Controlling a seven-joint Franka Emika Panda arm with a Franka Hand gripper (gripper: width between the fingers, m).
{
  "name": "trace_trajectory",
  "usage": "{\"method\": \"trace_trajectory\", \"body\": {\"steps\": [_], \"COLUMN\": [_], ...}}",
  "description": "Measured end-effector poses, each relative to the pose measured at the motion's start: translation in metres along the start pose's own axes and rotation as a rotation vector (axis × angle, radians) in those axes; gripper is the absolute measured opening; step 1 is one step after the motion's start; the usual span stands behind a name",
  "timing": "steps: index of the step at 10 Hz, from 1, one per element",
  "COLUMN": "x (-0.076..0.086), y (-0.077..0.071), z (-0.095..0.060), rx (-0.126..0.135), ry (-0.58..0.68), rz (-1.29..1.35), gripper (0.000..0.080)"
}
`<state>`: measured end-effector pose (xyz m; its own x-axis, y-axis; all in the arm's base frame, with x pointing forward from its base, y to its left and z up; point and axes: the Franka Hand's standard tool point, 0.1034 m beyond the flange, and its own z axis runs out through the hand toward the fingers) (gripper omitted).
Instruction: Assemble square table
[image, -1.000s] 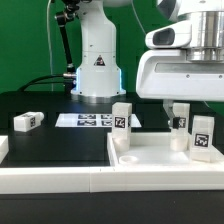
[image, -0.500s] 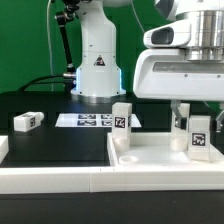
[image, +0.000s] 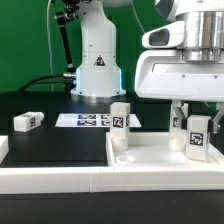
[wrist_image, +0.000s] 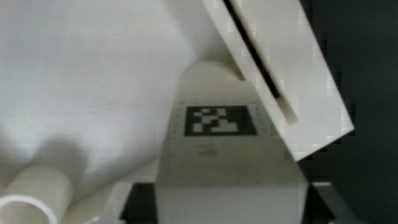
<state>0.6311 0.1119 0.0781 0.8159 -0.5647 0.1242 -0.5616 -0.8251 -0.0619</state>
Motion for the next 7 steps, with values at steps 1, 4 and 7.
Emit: {"method": "trace_trajectory", "body": {"steps": [1,4,7], "x": [-0.0009,-0.0044,-0.0056], "y": [-0.0004,0.0003,0.0029], "z": [0.0002,0.0014,0.0019], "rx": [0.001,-0.003,0.0], "ry": [-0.002,-0.004,-0.009], "rz": [0.078,0.399,0.73], "gripper": [0.0288,0.029,0.029]}}
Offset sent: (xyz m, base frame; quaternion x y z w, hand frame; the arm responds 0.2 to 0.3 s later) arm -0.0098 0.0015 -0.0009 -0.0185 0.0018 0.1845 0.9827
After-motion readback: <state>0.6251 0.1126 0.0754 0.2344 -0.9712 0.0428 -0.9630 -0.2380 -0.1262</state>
